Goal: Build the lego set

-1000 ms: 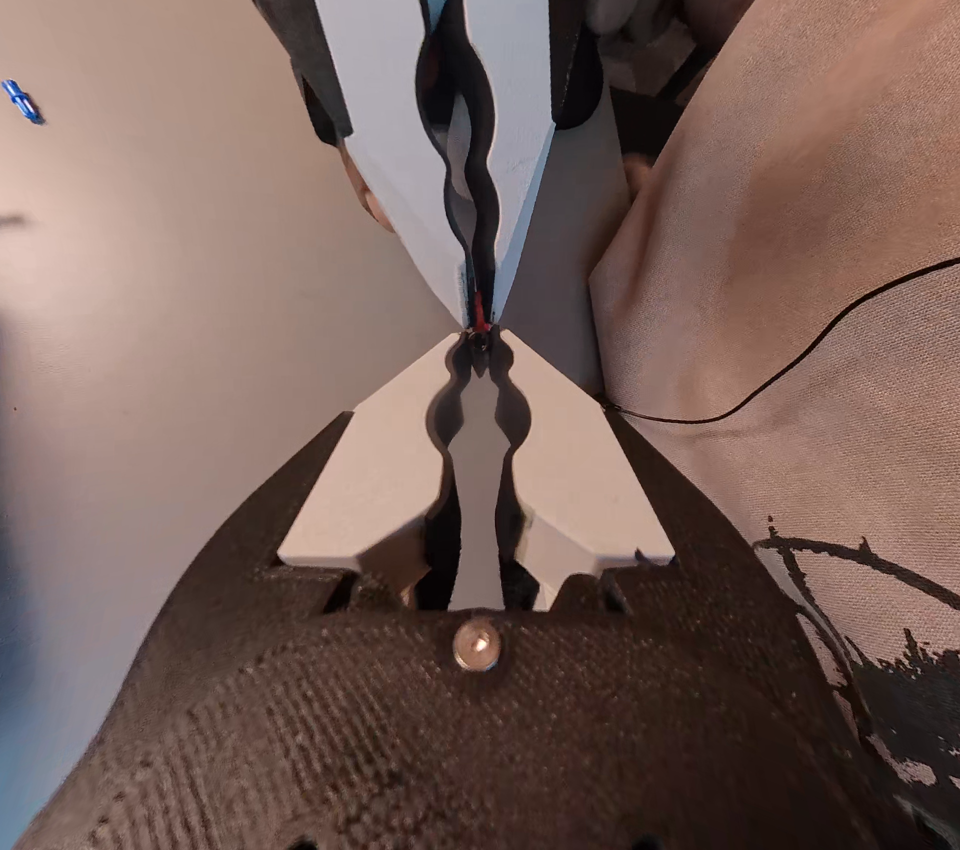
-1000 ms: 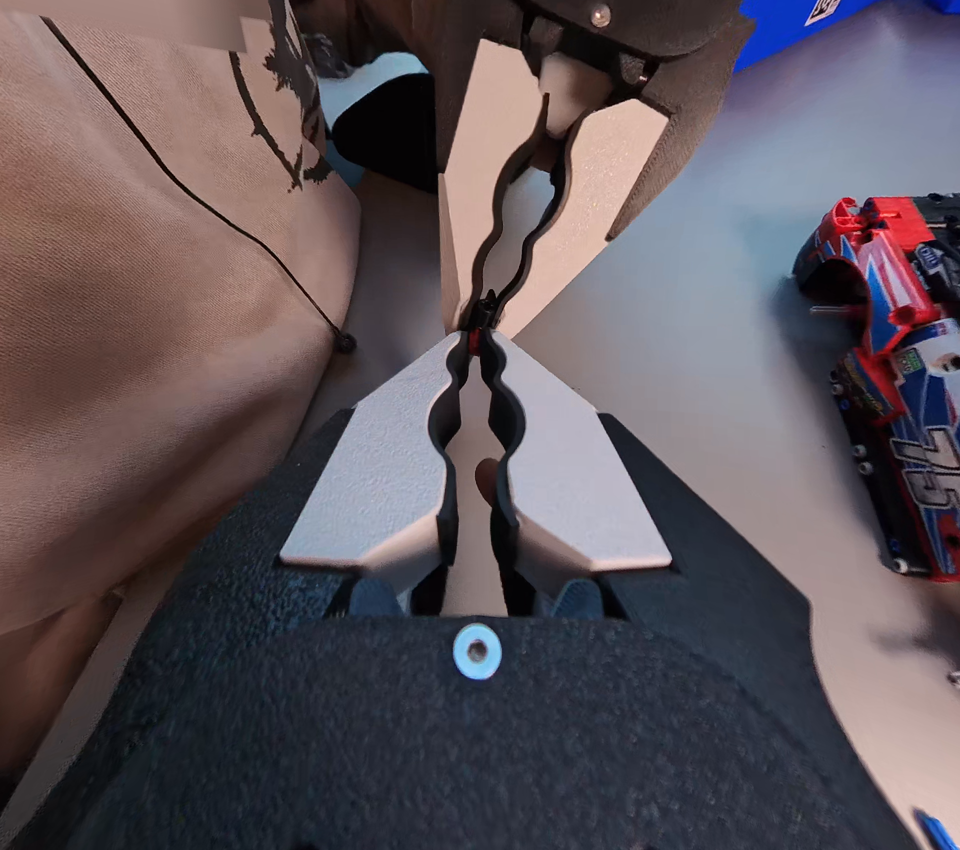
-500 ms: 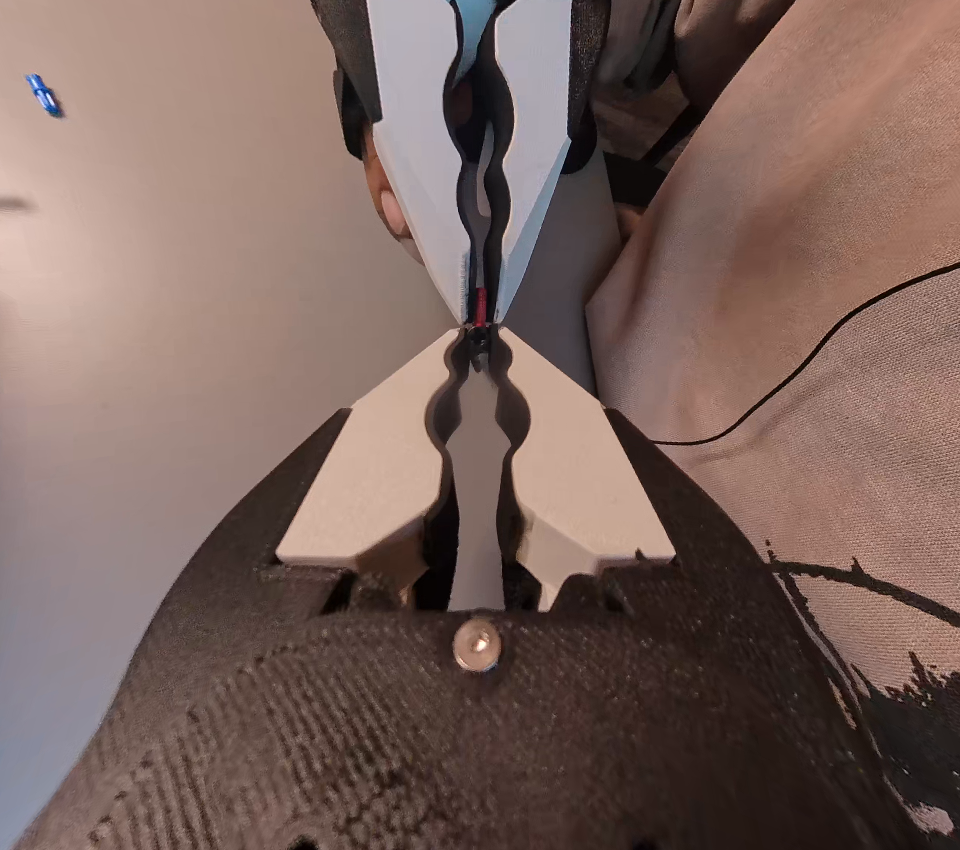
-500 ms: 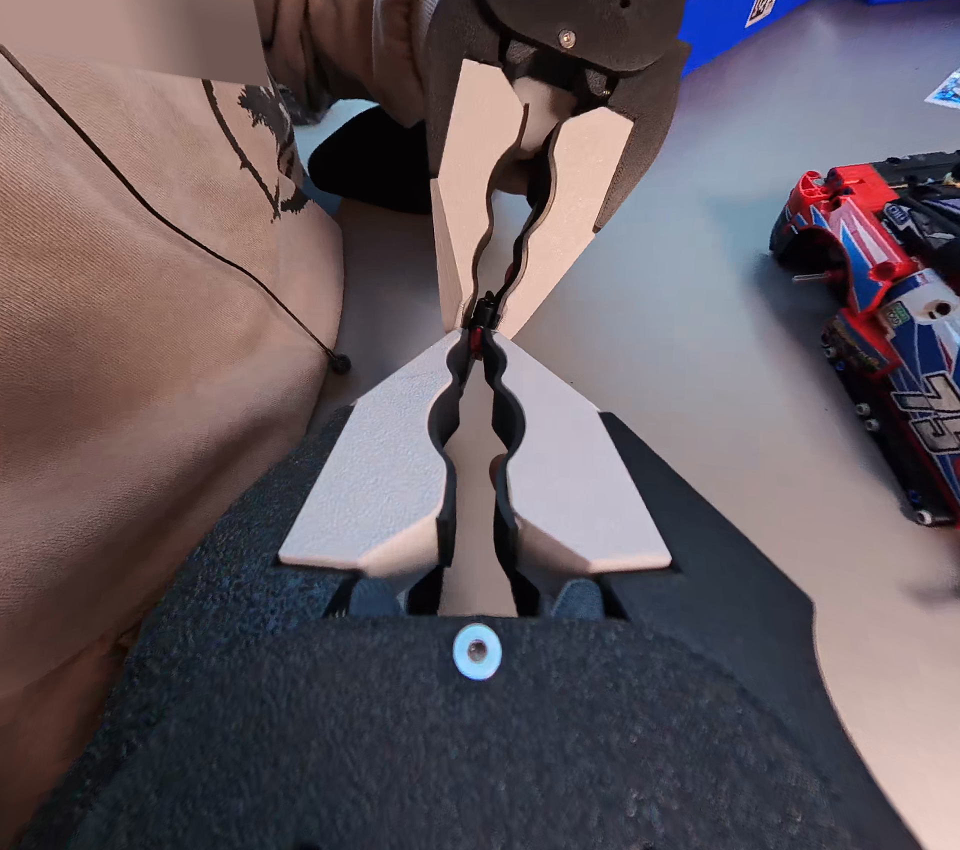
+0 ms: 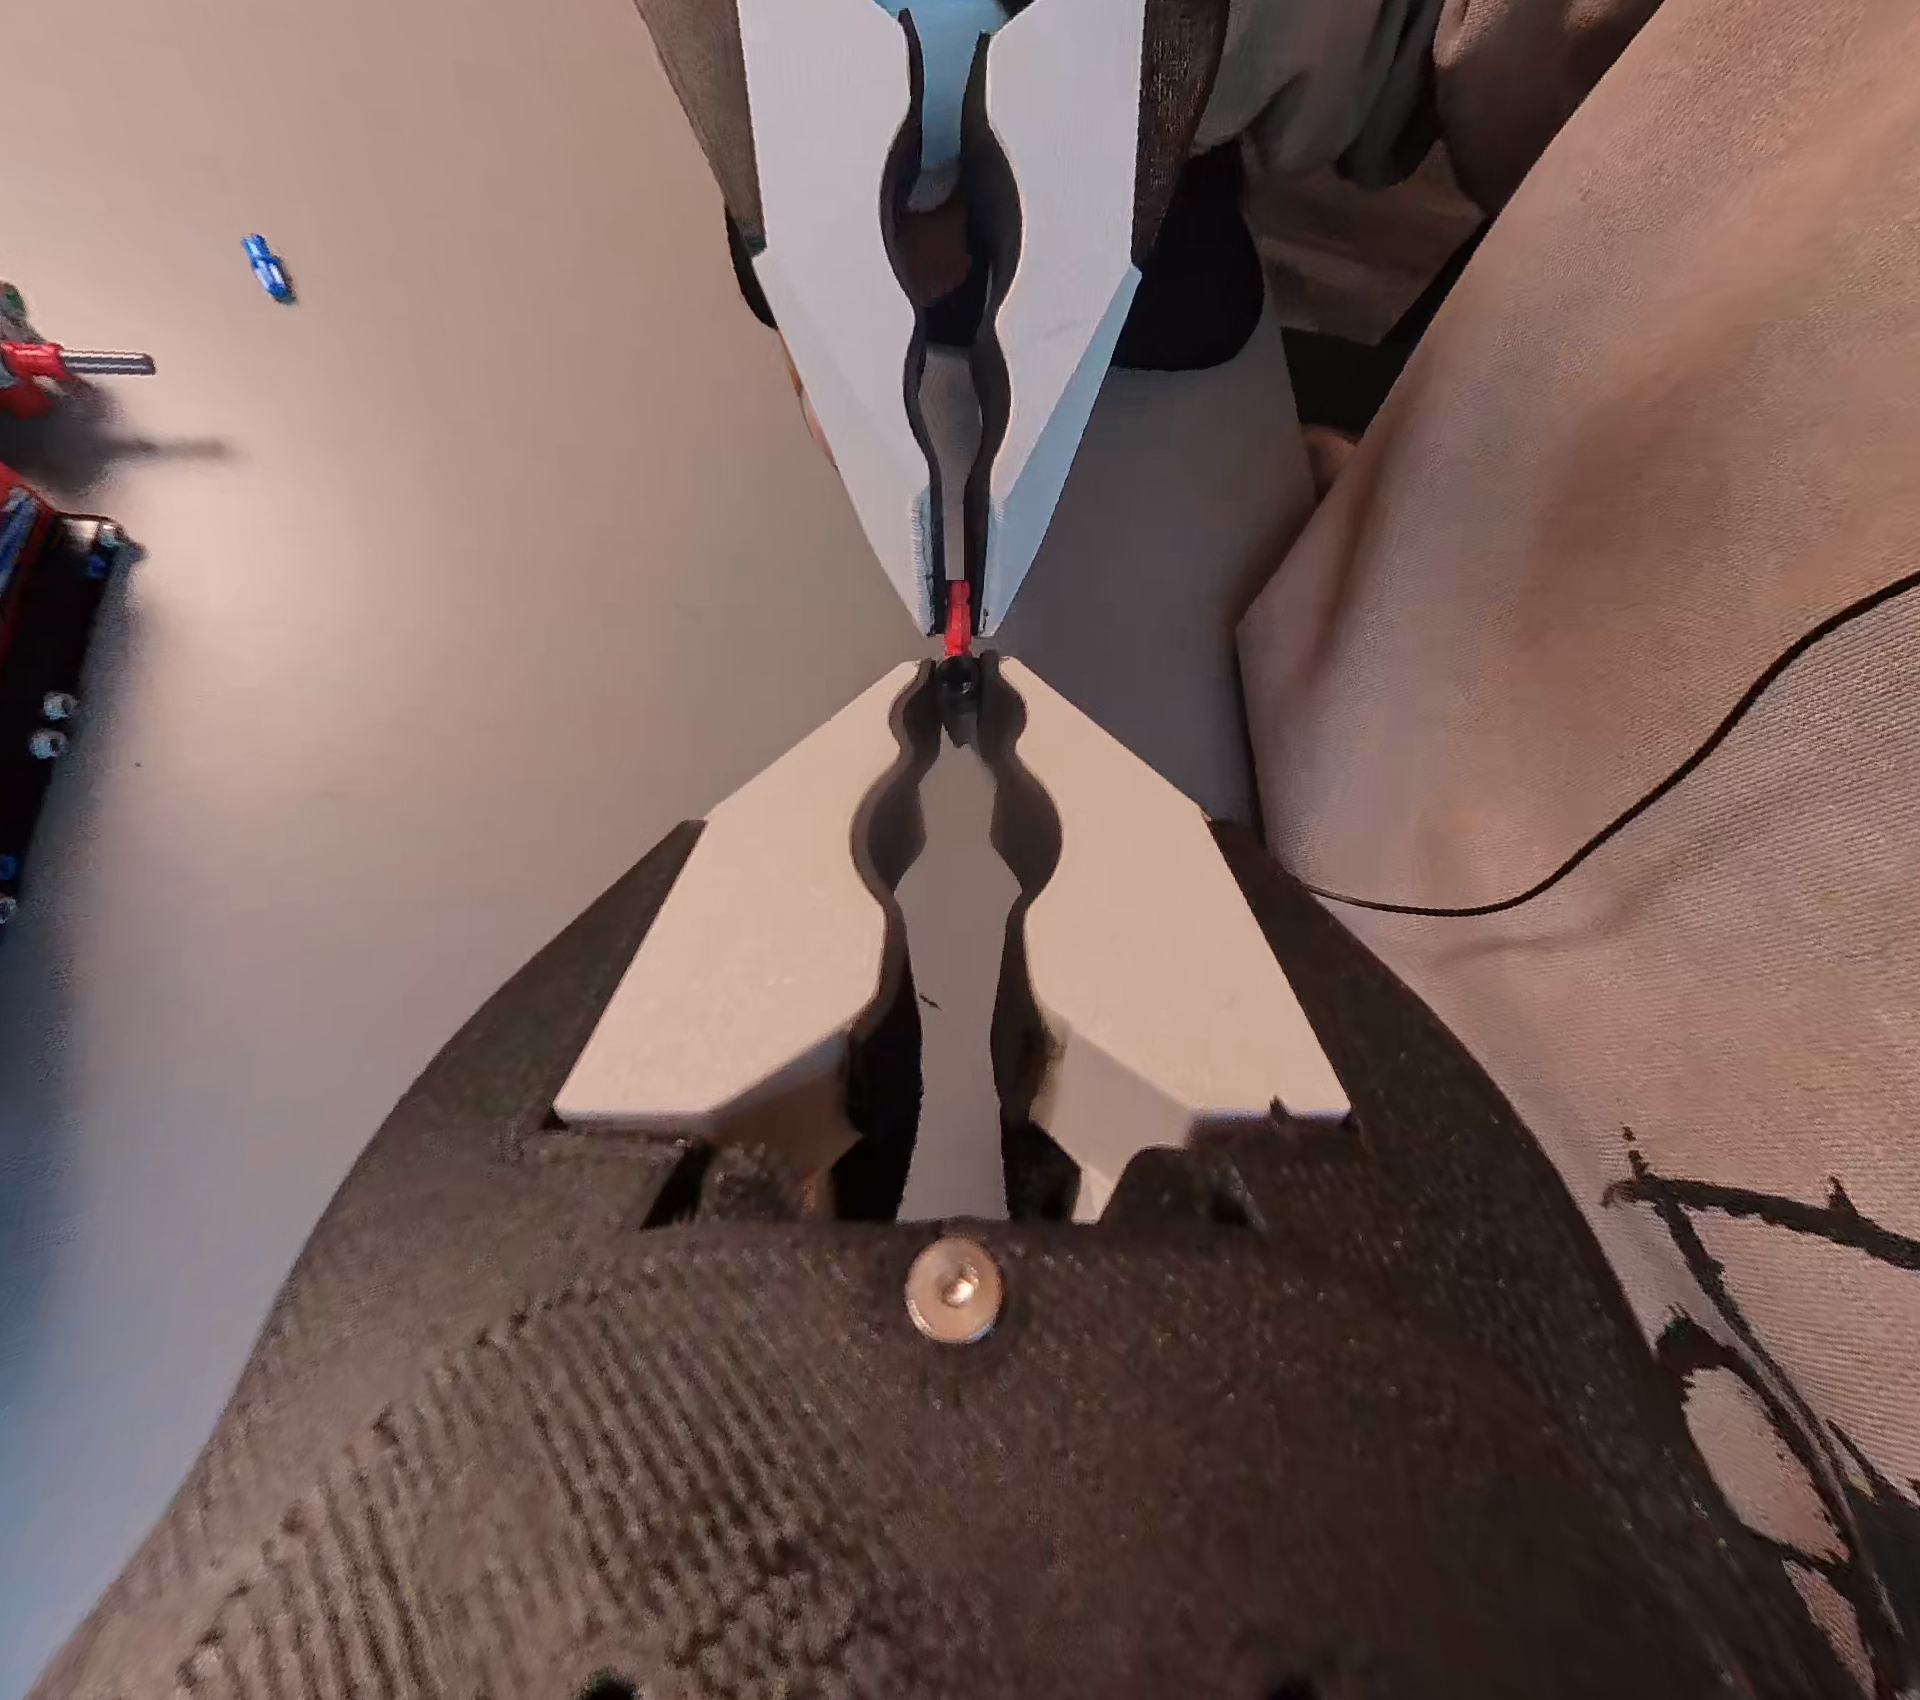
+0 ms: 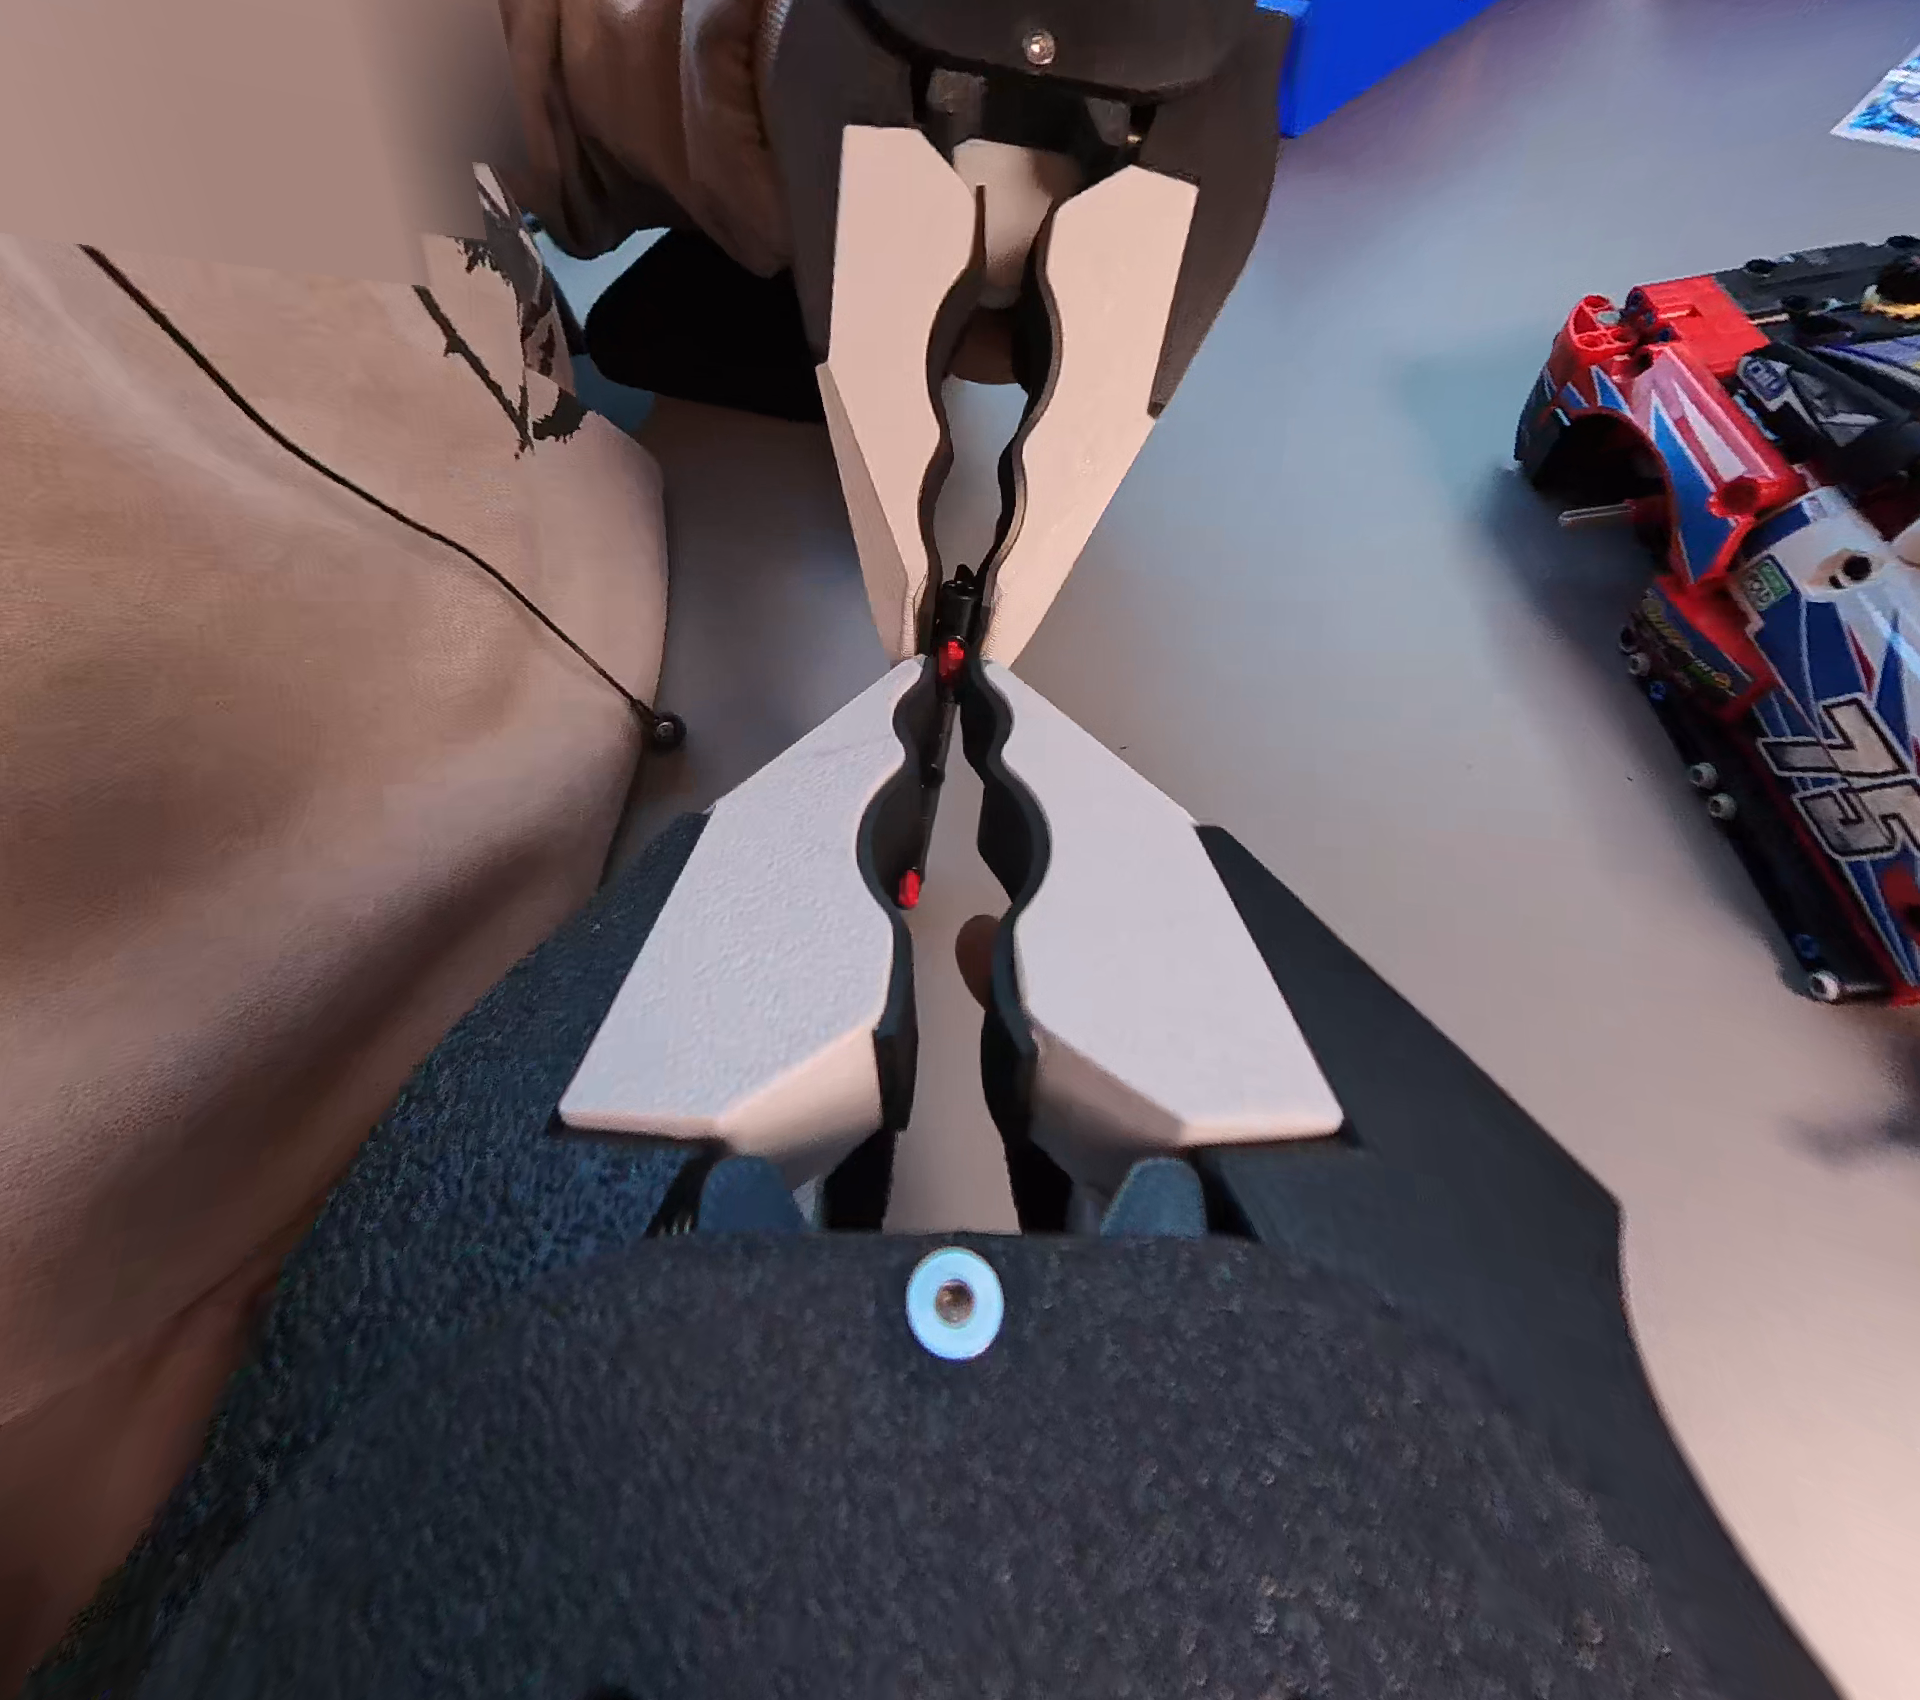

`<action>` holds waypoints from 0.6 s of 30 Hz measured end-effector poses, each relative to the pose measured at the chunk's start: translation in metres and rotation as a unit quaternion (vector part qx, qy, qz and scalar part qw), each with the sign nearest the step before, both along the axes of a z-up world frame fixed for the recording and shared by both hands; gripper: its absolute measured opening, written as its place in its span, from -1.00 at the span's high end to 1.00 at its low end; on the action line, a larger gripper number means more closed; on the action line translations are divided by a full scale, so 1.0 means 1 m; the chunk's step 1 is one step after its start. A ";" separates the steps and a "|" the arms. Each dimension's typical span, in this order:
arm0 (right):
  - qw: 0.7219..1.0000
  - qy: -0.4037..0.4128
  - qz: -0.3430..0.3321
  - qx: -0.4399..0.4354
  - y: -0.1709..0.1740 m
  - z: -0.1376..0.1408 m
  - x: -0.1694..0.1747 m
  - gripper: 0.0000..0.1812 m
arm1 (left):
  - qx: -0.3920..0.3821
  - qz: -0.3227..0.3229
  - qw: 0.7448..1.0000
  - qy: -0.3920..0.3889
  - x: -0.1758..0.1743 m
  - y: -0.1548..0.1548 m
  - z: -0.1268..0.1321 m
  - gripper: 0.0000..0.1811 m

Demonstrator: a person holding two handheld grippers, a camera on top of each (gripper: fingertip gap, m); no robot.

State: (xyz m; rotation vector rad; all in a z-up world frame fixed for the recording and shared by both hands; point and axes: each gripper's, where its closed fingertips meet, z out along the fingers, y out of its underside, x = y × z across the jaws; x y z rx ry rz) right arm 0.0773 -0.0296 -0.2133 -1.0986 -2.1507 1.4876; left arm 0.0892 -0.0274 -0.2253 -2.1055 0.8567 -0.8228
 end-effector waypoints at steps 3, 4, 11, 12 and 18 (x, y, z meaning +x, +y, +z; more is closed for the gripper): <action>0.999 -0.037 -0.019 -0.029 0.000 -0.001 -0.001 0.99 | 0.013 0.003 1.000 0.010 0.000 0.001 0.000 0.95; 0.999 -0.042 -0.015 -0.026 0.001 0.000 0.000 0.98 | 0.021 0.003 1.000 0.012 0.001 0.002 0.000 0.95; 0.982 -0.080 -0.015 0.173 0.017 -0.006 -0.002 0.99 | 0.135 0.019 0.991 -0.011 0.000 0.021 -0.006 0.94; 0.976 -0.095 -0.012 0.195 0.018 -0.010 -0.002 0.99 | 0.142 0.022 0.990 0.001 0.000 0.023 -0.010 0.94; 0.943 -0.182 0.027 0.276 0.017 -0.040 -0.007 0.99 | 0.133 0.009 0.982 0.136 -0.016 0.017 -0.050 0.93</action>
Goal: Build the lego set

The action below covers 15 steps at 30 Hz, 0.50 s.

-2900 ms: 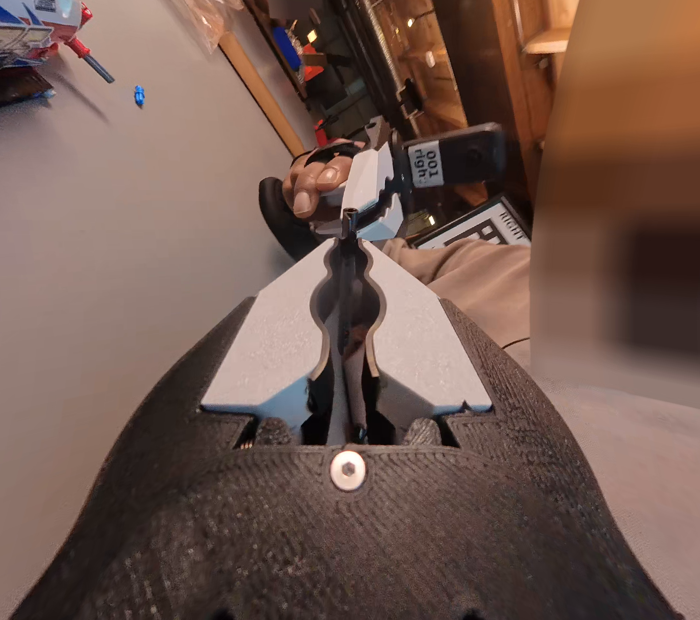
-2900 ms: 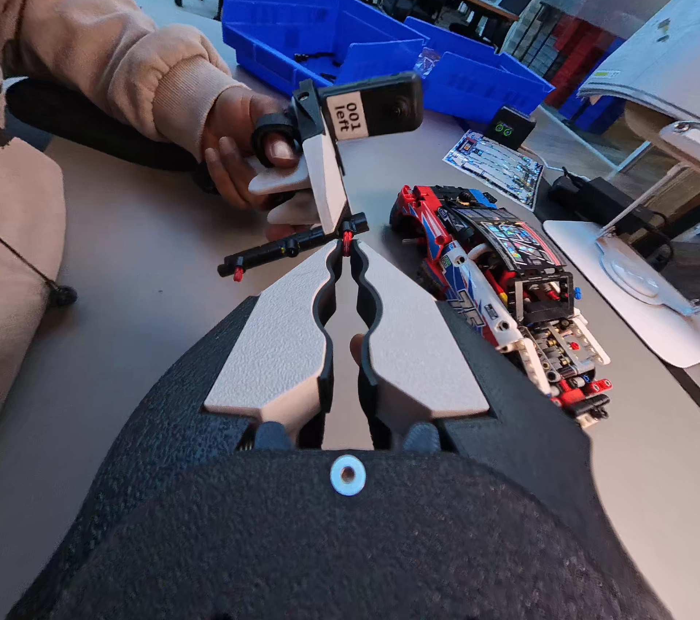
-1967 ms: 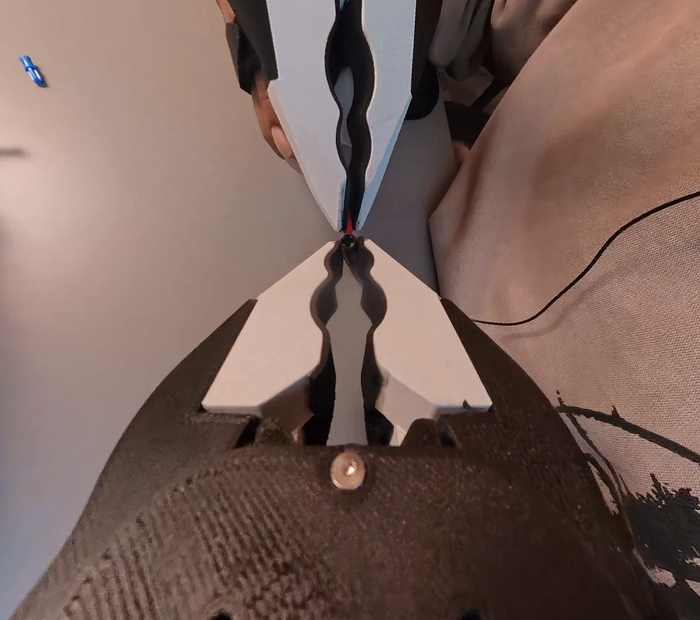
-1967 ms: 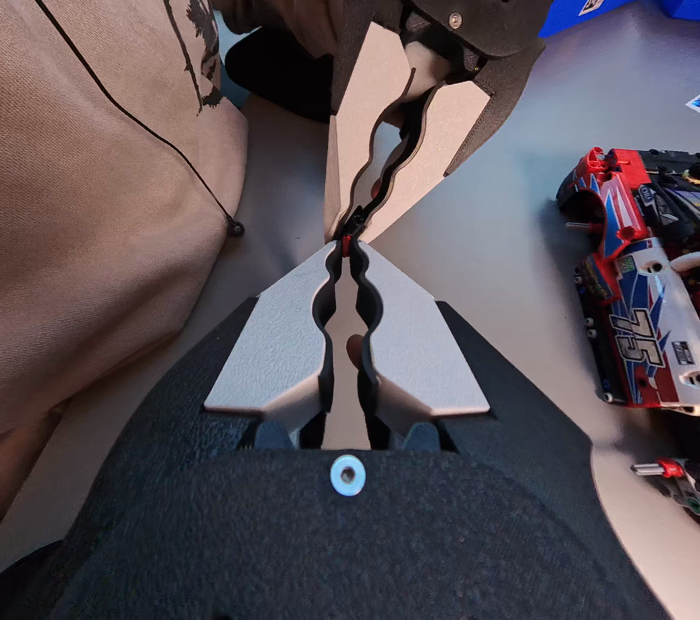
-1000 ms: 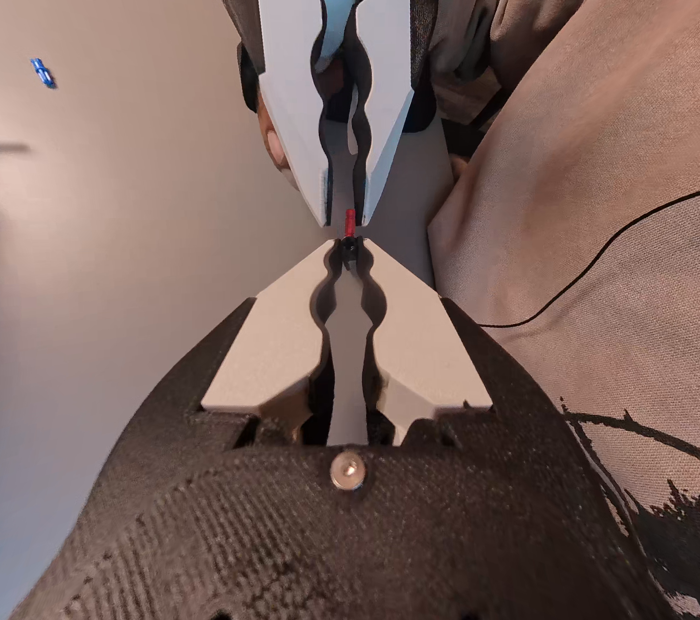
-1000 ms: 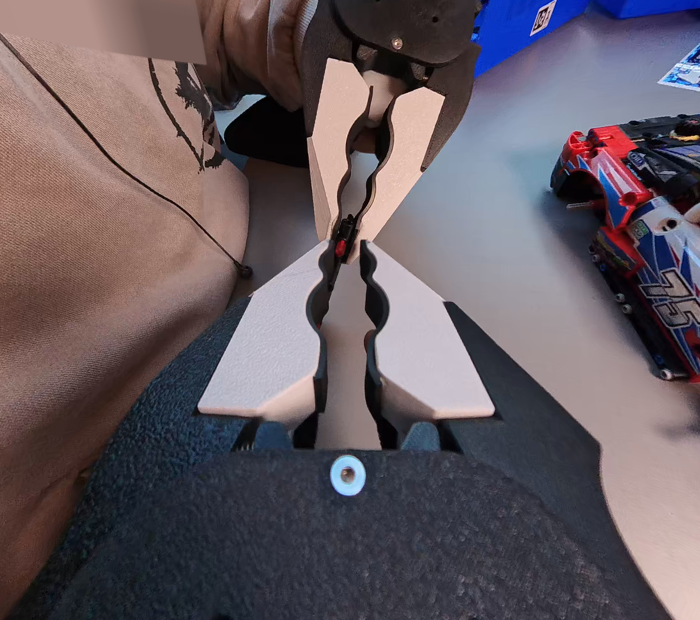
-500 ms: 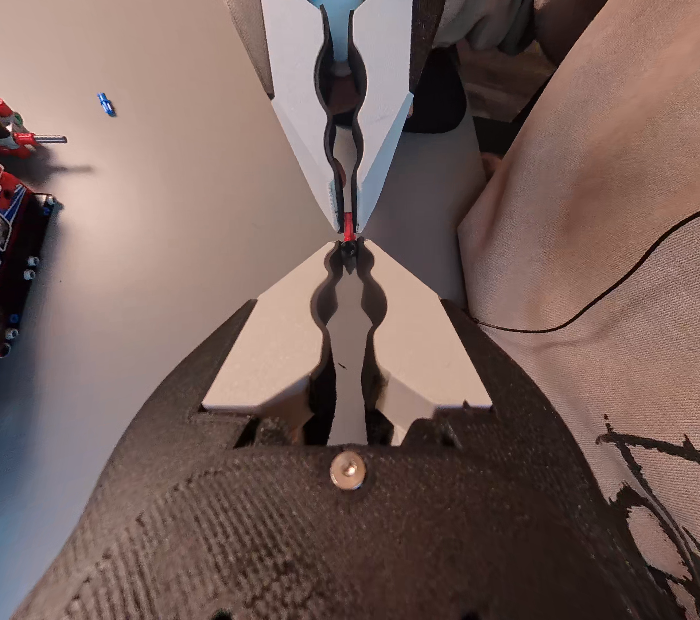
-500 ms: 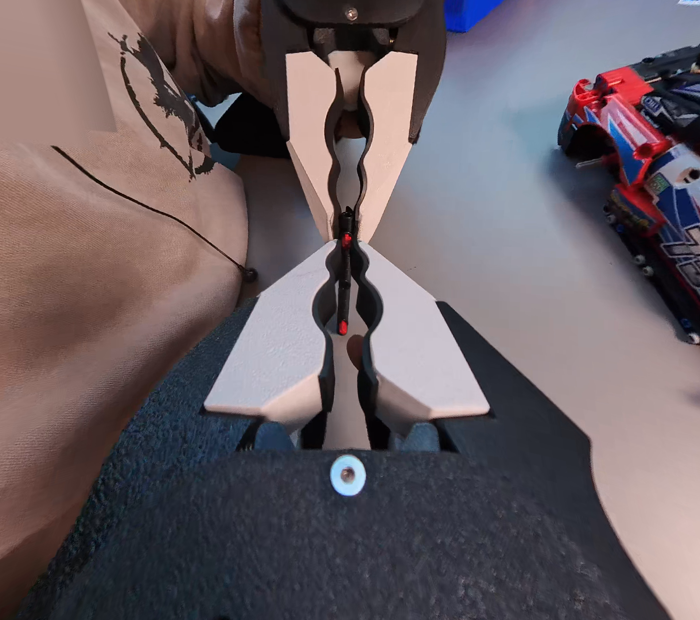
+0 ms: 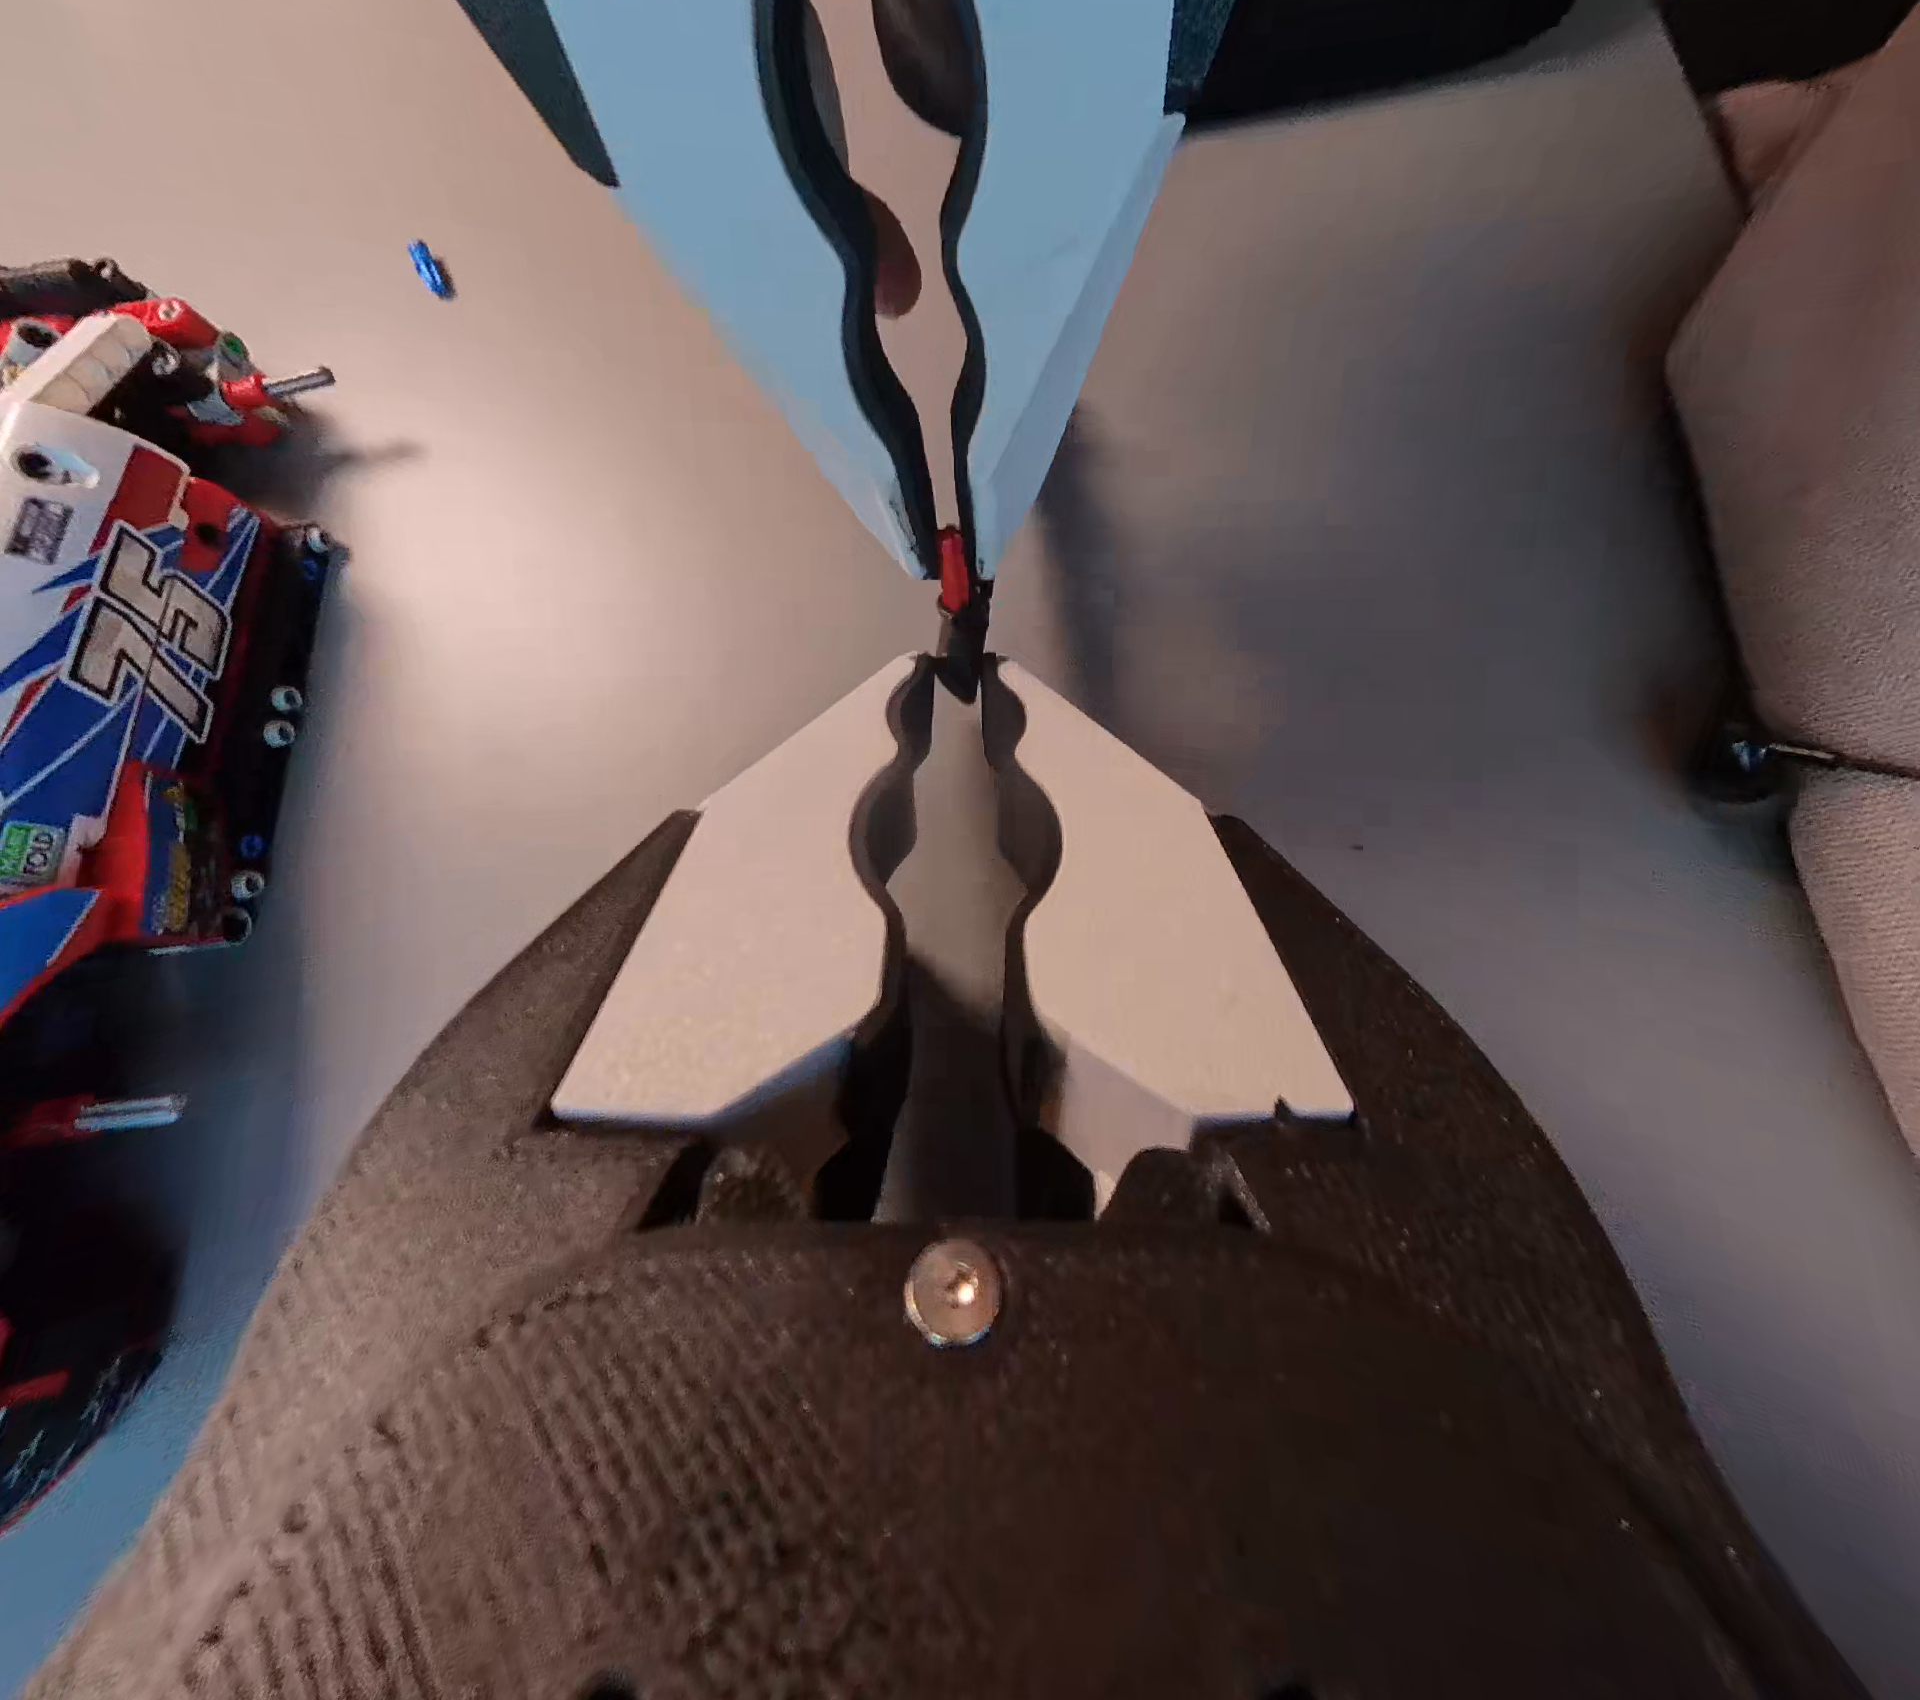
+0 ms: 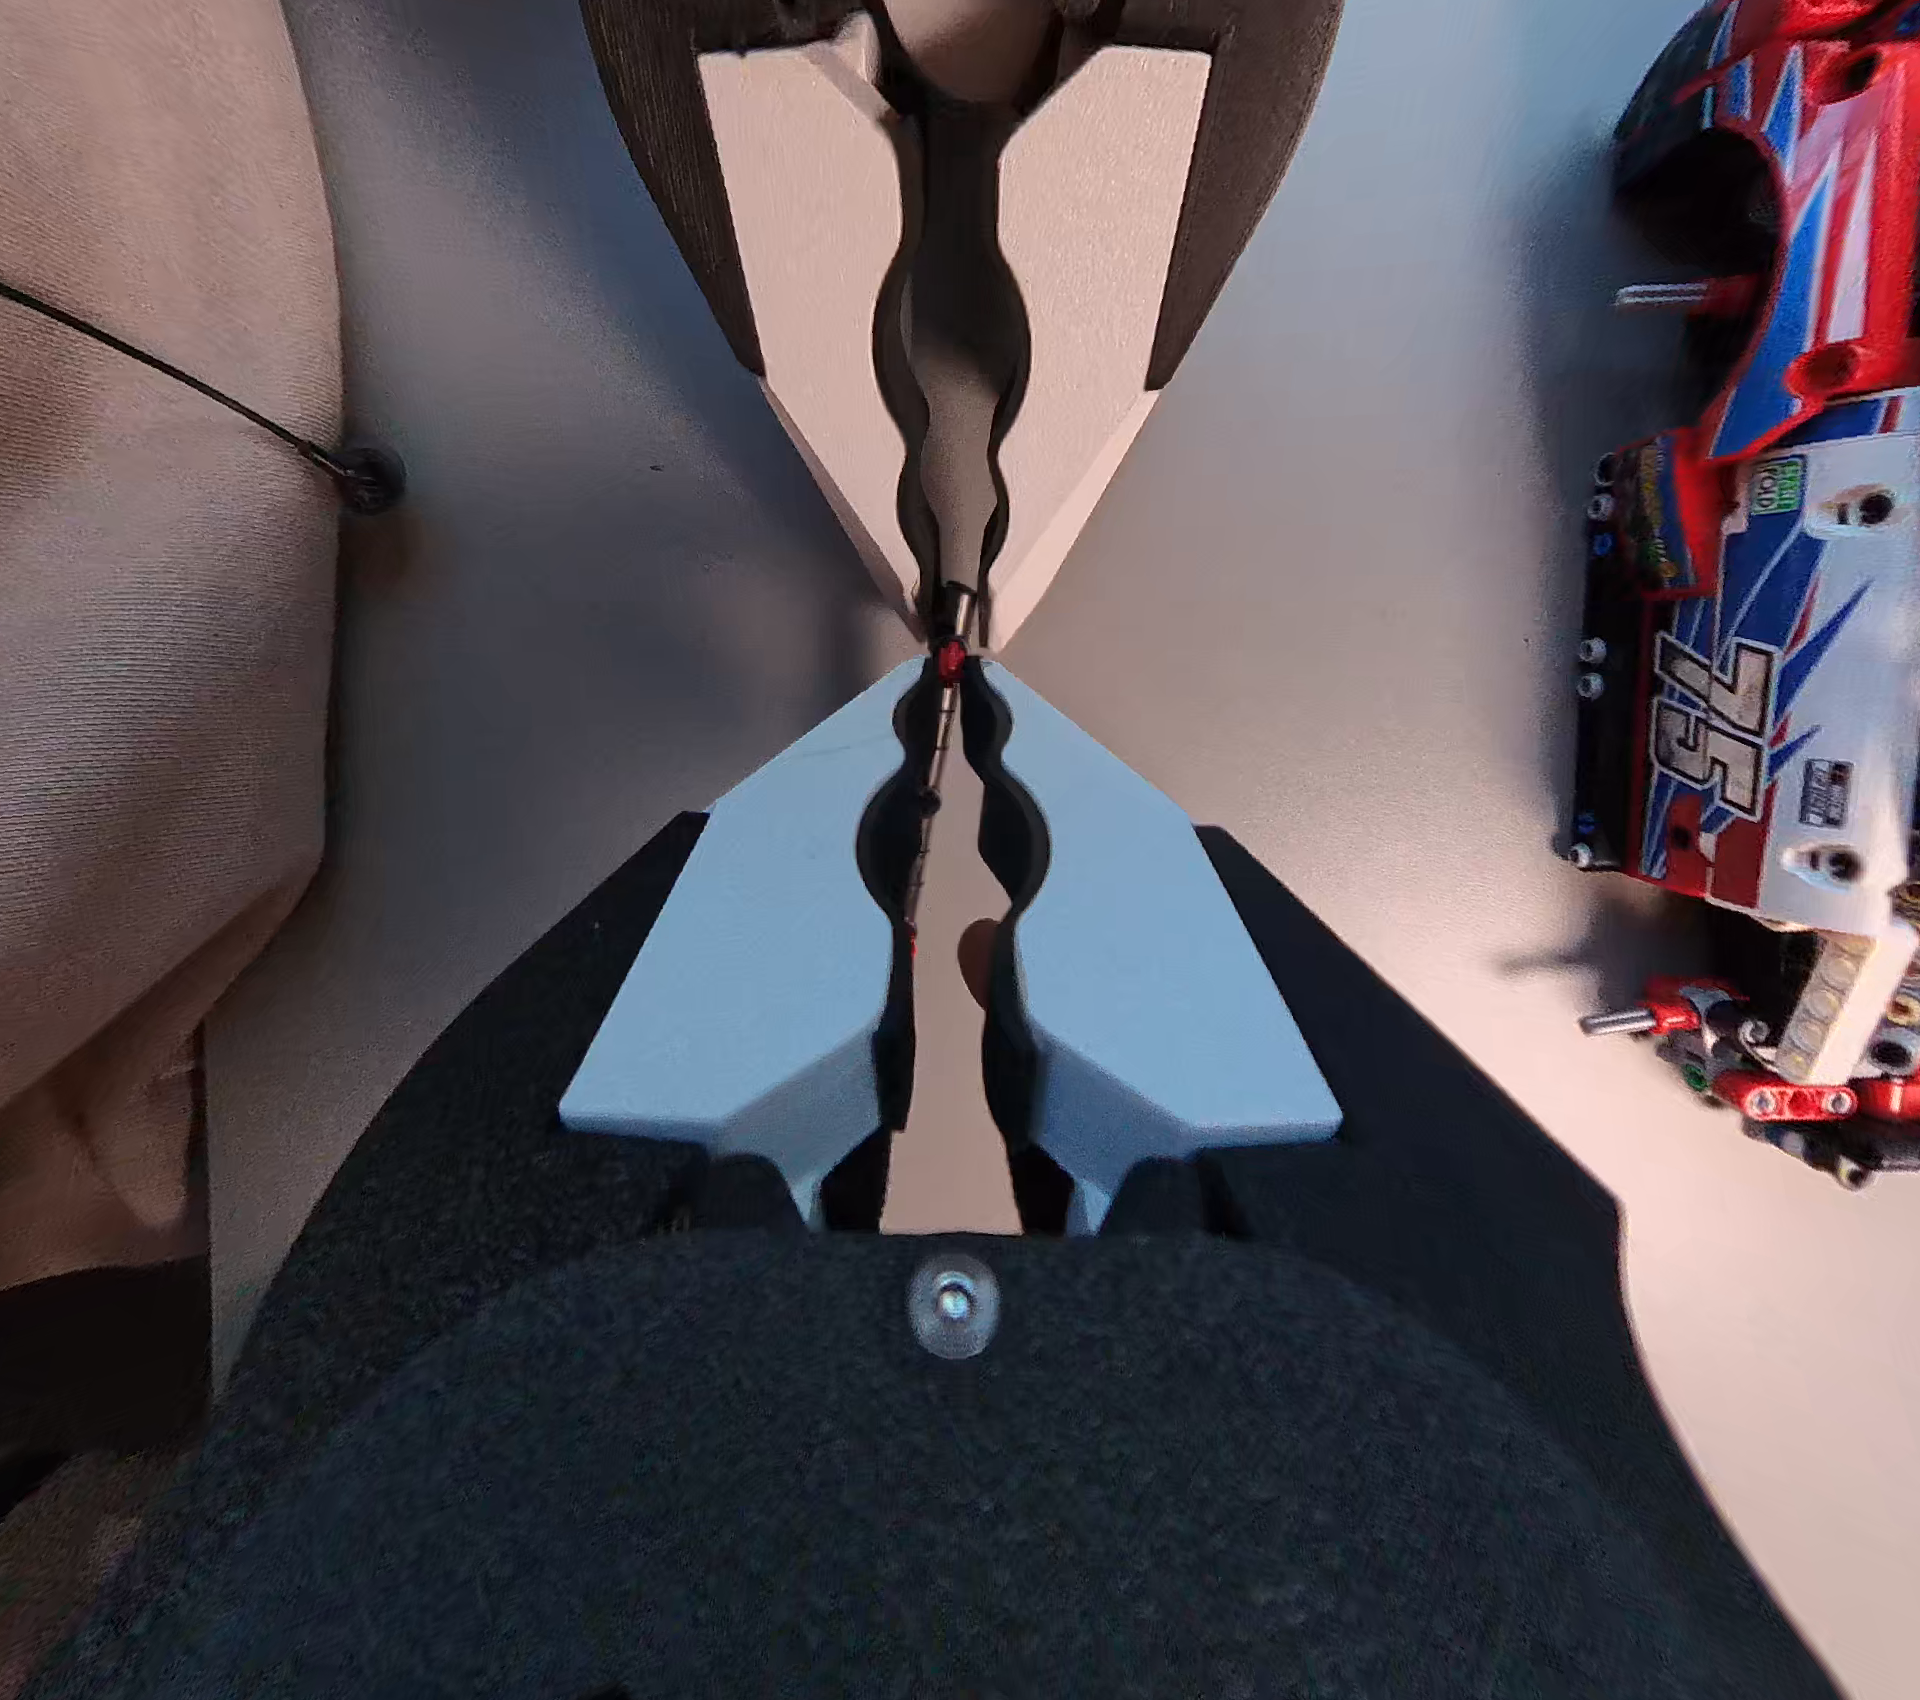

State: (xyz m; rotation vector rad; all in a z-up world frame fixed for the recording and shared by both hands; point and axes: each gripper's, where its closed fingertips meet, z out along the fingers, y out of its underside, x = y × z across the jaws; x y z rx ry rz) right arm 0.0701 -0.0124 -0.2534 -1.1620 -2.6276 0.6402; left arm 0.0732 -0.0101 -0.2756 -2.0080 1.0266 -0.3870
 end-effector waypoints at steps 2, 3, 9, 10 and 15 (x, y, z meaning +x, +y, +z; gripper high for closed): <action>1.000 -0.016 0.000 0.015 0.000 -0.006 -0.001 0.99 | -0.005 0.009 1.000 0.004 -0.006 -0.003 -0.005 0.94; 1.000 -0.021 0.002 0.016 -0.002 -0.007 -0.001 0.99 | -0.007 0.010 1.000 -0.005 -0.006 -0.005 -0.003 0.94; 0.998 -0.050 -0.016 0.031 -0.009 -0.017 0.002 0.98 | -0.019 -0.004 1.000 -0.003 -0.001 -0.008 -0.006 0.87; 0.998 -0.051 -0.020 0.038 -0.008 -0.017 0.002 0.98 | -0.017 -0.010 1.000 0.002 0.000 -0.009 -0.007 0.84; 0.995 -0.067 -0.051 0.047 -0.008 -0.018 0.004 0.99 | 0.000 -0.021 1.000 0.021 0.002 -0.005 -0.008 0.92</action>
